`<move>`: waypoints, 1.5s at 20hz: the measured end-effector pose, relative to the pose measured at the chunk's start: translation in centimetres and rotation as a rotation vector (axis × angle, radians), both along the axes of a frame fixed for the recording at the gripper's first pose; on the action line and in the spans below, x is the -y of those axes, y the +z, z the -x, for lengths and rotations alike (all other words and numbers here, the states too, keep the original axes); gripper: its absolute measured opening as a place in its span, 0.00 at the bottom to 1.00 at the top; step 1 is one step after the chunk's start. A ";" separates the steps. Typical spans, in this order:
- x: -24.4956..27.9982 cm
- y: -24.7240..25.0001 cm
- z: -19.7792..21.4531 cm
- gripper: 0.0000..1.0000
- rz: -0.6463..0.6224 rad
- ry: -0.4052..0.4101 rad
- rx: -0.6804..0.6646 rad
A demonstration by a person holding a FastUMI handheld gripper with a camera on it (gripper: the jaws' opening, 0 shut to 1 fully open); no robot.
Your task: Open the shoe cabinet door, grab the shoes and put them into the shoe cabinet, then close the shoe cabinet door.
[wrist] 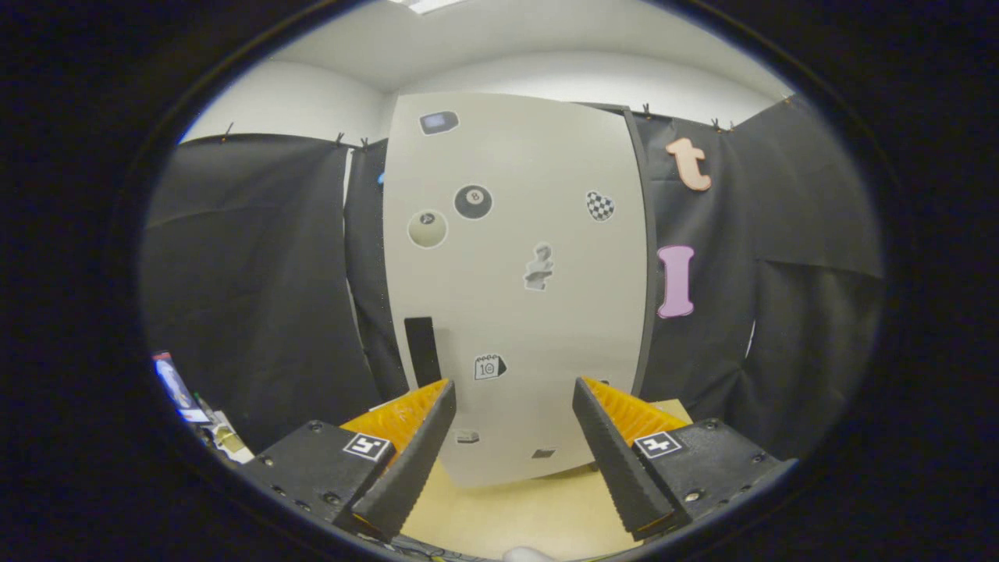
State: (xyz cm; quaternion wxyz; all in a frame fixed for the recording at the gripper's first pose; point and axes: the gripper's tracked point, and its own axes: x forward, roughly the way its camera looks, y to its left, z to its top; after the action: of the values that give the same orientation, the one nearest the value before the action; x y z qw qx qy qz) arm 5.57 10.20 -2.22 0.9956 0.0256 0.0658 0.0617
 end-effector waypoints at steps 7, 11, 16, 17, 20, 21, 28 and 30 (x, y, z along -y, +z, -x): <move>1.2 2.3 1.8 0.99 0.026 -0.052 0.012; 2.1 3.3 2.9 0.99 0.027 -0.070 0.028; 3.0 3.6 3.8 0.98 0.019 -0.090 0.038; 3.0 3.5 3.9 0.98 0.016 -0.092 0.034; 3.8 3.4 4.2 0.98 0.009 -0.111 0.036; 4.0 3.5 4.0 0.98 0.008 -0.113 0.037; 4.3 3.8 3.8 0.98 -0.004 -0.125 0.036; 4.1 3.7 4.0 0.98 0.002 -0.120 0.035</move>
State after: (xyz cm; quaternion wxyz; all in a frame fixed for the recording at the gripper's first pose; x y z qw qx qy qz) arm 1.60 6.12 1.47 0.9985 0.0274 0.0469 0.0025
